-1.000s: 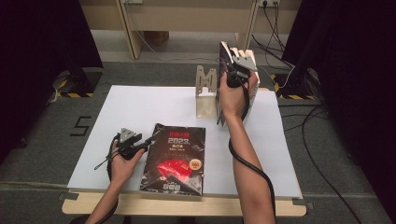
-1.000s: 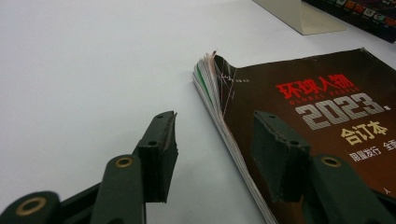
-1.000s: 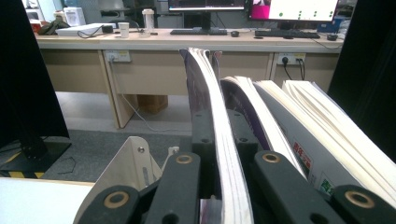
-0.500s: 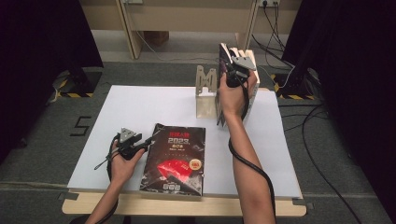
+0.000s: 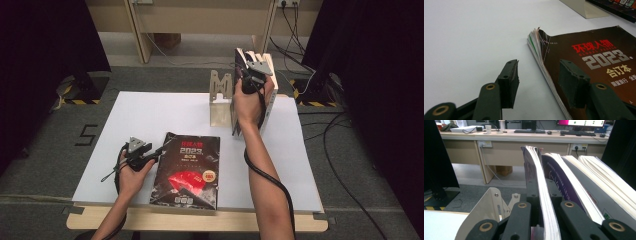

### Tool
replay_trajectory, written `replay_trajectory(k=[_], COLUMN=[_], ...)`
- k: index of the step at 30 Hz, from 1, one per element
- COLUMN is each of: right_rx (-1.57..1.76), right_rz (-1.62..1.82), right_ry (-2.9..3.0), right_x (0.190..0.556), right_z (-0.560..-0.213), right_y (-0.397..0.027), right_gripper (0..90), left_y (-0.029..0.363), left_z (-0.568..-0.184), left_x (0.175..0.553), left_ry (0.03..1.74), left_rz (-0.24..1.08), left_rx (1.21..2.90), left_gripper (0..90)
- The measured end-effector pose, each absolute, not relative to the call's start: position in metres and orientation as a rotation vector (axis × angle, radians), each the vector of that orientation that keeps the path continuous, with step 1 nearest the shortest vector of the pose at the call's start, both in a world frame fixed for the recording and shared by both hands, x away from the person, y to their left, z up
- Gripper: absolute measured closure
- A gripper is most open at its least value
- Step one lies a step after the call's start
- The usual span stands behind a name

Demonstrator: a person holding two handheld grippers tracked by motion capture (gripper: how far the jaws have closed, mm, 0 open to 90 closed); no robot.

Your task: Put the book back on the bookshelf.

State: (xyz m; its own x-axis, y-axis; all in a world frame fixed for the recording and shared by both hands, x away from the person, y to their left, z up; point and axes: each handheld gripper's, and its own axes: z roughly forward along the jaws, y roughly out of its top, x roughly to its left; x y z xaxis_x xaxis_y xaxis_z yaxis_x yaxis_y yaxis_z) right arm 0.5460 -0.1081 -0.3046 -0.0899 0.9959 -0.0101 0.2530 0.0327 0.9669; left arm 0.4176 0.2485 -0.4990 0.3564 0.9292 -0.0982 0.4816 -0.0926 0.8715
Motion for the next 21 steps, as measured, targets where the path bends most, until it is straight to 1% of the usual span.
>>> replay_trajectory(k=[12,21], right_rx=[1.312,1.297], right_rz=[1.062,1.08], right_ry=[1.495,1.48], right_x=[0.5456,0.5388], right_z=[-0.3076,-0.3016], right_y=[-0.106,-0.1083], right_gripper=[83.3,79.3], left_y=[0.2482,0.2478], left_z=[-0.499,-0.4989], left_x=[0.4177,0.4176], left_ry=[1.259,1.258], left_rz=[0.628,0.631], left_rx=[1.727,1.732], left_gripper=[50.0,50.0])
